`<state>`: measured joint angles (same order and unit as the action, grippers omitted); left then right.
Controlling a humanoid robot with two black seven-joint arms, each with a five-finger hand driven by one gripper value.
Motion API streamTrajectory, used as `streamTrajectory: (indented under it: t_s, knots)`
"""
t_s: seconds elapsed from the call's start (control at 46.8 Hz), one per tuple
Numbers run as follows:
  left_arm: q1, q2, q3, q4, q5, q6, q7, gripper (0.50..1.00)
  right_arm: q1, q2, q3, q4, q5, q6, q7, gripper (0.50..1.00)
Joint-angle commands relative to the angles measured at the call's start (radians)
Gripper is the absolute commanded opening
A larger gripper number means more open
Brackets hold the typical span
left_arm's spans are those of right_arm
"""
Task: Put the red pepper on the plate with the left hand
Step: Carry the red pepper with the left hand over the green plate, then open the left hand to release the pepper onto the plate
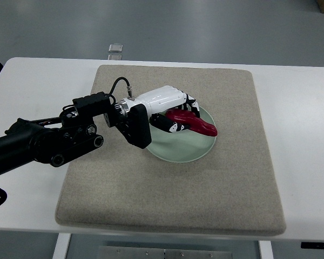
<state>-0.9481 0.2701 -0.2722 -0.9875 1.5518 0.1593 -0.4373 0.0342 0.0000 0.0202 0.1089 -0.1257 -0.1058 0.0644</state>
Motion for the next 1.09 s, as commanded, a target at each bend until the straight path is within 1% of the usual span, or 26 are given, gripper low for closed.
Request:
streamTrajectory:
  t_s: [0.0,0.278,0.342,0.363,0.385,0.406,0.427,0.449,0.47,0.534,0.577,0.62,0.641,0.684,0.769,0.833,0.855,0.962,1.068]
  knots:
    - [0.002,0.000,0.011,0.003,0.001,0.000,0.000,0.500,0.000,0.000,0.000,0.000,0.000,0.000,0.000,0.928]
    - [0.005,0.000,0.019,0.013,0.001,0.003,0.000,0.500,0.000,0.000,0.000,0.000,0.000,0.000,0.000,0.928]
    - [0.005,0.000,0.019,0.013,0.001,0.005,0.000,0.514,0.000,0.000,0.000,0.000,0.000,0.000,0.000,0.928]
    - [0.005,0.000,0.019,0.013,0.001,0.005,0.000,0.529,0.001,0.000,0.000,0.000,0.000,0.000,0.000,0.928]
    - [0.005,0.000,0.019,0.013,-0.001,0.005,0.000,0.559,0.000,0.000,0.000,0.000,0.000,0.000,0.000,0.928]
    - [0.005,0.000,0.019,0.013,-0.001,0.005,0.000,0.602,0.000,0.000,0.000,0.000,0.000,0.000,0.000,0.928]
    - [0.005,0.000,0.019,0.013,-0.001,0.005,0.000,0.661,0.000,0.000,0.000,0.000,0.000,0.000,0.000,0.928]
    - [0.005,0.000,0.019,0.015,-0.002,0.006,0.000,0.707,0.001,0.000,0.000,0.000,0.001,0.000,0.000,0.928]
    - [0.005,0.000,0.019,0.013,-0.002,0.006,0.000,0.737,0.000,0.000,0.000,0.000,0.000,0.000,0.000,0.928]
    - [0.009,0.000,0.019,0.013,-0.002,0.005,0.000,0.771,0.000,0.000,0.001,0.000,0.000,0.000,0.000,0.928]
    - [0.015,0.000,0.019,0.013,-0.002,0.003,0.000,0.782,0.000,0.000,0.000,0.000,0.000,0.000,0.000,0.928]
    - [0.017,0.000,0.019,0.013,-0.002,0.003,0.002,0.833,0.000,0.000,0.000,0.000,0.000,0.000,0.000,0.928]
    - [0.017,0.000,0.019,0.013,-0.002,0.003,0.002,0.850,0.000,0.000,0.000,0.000,0.000,0.000,0.000,0.928]
    - [0.018,0.000,0.019,0.013,-0.004,0.003,0.002,0.859,0.000,0.000,0.000,0.000,0.000,0.000,0.000,0.928]
    - [0.020,0.001,0.019,0.013,-0.010,0.005,0.002,0.919,0.001,0.000,0.000,0.000,0.000,0.000,0.000,0.928]
    - [0.020,0.001,0.016,0.013,-0.021,0.006,0.002,0.947,0.000,0.000,0.000,0.000,0.000,0.000,0.000,0.928]
    - [0.020,0.001,0.010,0.013,-0.022,0.008,0.002,0.964,0.000,0.000,0.000,0.000,0.000,0.000,0.000,0.928]
    - [0.031,0.000,-0.012,0.012,-0.053,0.020,0.002,0.988,0.000,0.000,0.000,0.000,0.001,0.000,0.000,0.928]
    - [0.034,0.000,-0.070,0.012,-0.200,0.040,0.002,0.990,0.000,0.000,0.000,0.000,0.000,0.000,0.000,0.928]
